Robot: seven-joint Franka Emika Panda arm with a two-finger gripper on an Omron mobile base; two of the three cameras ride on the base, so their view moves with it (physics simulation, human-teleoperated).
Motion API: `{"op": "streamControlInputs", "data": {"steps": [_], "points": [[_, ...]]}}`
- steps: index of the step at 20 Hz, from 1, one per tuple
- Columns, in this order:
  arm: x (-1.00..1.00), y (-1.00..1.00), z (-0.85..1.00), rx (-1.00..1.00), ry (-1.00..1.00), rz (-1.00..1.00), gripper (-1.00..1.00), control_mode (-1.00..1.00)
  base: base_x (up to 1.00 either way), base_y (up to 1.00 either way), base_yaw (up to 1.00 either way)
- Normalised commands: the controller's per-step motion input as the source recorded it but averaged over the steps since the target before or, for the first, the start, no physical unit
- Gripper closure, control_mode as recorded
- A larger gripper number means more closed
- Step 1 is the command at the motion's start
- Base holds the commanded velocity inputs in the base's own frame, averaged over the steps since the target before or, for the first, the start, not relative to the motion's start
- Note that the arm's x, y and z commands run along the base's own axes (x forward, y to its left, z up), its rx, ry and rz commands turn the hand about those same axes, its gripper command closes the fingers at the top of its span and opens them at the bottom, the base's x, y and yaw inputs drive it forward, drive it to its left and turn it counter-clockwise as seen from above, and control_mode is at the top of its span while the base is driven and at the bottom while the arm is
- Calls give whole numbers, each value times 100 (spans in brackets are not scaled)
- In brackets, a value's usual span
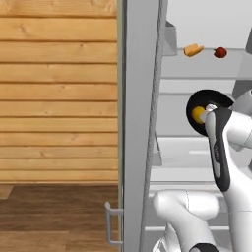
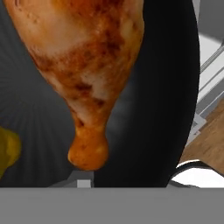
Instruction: Pick the chicken drumstick and lemon from their plates and place them in the bowl. Then put the bowl in the fridge.
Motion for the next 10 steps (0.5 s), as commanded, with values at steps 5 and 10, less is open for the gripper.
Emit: {"op": "streamControlInputs", "data": {"steps": [5,10], "points": [[0,0,0,0,0,0,100,100,-10,-28,0],[62,-12,-1,0,17,0,100,-100,0,0,0]]}}
